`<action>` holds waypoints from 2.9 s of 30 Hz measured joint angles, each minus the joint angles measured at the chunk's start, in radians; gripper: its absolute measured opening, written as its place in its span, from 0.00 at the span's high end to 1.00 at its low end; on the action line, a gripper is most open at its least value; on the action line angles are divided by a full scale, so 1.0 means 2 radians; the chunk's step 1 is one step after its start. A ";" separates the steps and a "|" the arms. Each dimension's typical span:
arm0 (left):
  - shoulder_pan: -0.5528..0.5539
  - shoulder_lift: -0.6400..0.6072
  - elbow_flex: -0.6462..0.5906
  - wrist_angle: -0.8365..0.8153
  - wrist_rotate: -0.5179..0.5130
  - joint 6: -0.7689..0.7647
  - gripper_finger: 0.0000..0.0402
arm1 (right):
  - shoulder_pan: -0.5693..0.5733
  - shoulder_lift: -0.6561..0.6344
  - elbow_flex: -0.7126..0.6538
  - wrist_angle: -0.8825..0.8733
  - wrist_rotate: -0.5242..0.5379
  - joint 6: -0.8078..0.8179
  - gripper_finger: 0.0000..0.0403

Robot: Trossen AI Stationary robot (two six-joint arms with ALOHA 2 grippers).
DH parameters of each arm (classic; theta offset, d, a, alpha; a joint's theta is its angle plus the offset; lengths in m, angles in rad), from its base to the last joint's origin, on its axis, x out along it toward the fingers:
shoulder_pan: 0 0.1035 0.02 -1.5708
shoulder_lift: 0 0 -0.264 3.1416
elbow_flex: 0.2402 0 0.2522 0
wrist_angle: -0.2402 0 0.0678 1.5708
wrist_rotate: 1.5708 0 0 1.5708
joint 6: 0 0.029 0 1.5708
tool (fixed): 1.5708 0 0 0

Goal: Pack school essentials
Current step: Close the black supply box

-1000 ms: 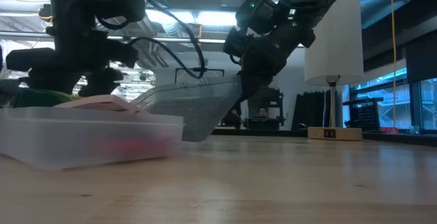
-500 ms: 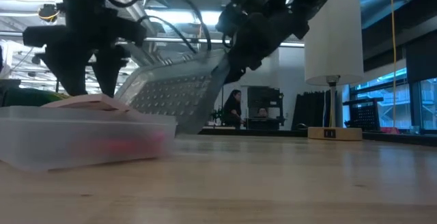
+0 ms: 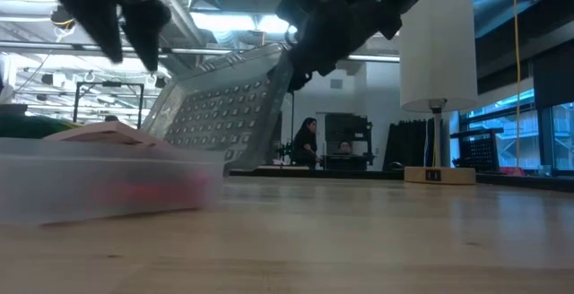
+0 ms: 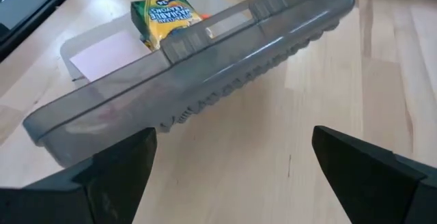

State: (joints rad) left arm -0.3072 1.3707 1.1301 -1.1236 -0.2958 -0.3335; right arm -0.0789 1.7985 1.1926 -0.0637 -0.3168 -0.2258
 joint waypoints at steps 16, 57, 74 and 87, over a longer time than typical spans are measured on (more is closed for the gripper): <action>-0.027 -0.129 0.009 -0.006 -0.121 -0.022 0.02 | 0.043 0.000 0.003 0.071 0.004 -0.036 0.02; 0.114 -0.031 -0.001 0.144 -0.010 0.265 0.02 | 0.046 0.001 0.003 0.082 0.006 -0.050 0.02; 0.118 -0.017 -0.001 0.144 -0.018 0.275 0.02 | 0.046 0.001 0.002 0.082 0.006 -0.050 0.02; 0.098 -0.019 -0.001 0.129 -0.018 0.277 0.02 | 0.046 0.001 0.002 0.082 0.018 -0.051 0.02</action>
State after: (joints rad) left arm -0.1111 1.3334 1.1282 -0.8663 -0.3317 0.2199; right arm 0.0135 1.8000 1.1969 0.1013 -0.2809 -0.3271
